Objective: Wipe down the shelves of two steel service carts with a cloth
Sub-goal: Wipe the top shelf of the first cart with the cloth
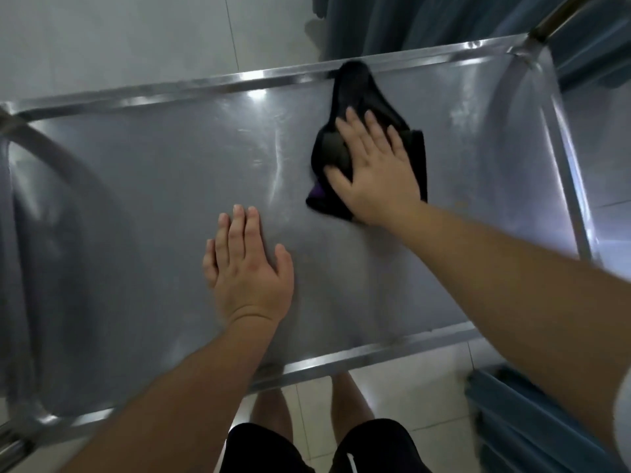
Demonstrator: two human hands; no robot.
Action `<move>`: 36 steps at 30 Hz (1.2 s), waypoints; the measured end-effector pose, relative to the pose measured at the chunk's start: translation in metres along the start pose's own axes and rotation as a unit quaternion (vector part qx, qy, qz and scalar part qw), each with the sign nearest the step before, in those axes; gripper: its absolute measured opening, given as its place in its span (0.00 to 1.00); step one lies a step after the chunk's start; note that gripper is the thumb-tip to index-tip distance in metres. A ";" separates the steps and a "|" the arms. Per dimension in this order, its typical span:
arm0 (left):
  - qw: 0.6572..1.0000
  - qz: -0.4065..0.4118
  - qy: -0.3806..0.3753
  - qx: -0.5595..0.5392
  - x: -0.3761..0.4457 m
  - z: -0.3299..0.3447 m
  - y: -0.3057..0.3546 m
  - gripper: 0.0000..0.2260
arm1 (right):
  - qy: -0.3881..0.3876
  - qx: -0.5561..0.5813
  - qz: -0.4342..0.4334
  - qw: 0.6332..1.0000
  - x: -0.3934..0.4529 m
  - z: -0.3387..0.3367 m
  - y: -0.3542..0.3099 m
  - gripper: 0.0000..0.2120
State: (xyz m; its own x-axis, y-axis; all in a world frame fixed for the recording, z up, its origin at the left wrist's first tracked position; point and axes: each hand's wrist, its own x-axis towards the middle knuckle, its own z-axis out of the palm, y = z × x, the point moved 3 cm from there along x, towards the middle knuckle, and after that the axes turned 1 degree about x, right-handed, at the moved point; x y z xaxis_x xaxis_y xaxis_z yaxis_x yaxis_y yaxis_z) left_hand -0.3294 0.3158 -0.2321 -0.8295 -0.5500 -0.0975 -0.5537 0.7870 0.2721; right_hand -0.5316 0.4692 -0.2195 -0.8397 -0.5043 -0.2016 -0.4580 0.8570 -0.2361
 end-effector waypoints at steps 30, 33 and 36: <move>0.992 0.115 0.020 0.046 0.058 -0.057 -0.153 0.32 | -0.027 -0.033 -0.075 0.996 0.043 0.015 -0.087 0.38; 0.992 0.116 0.026 0.051 0.059 -0.057 -0.152 0.31 | 0.021 0.000 0.023 1.000 0.107 0.004 -0.098 0.39; 0.993 0.108 0.015 0.049 0.059 -0.059 -0.153 0.31 | 0.046 0.018 0.069 0.996 0.109 0.012 -0.114 0.39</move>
State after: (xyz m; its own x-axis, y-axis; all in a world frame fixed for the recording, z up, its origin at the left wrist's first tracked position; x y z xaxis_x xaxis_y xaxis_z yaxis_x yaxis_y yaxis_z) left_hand -0.2893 0.1462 -0.2235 -0.9275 -0.3734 -0.0176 -0.3698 0.9097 0.1890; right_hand -0.5673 0.3156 -0.2263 -0.9180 -0.3682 -0.1473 -0.3263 0.9124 -0.2470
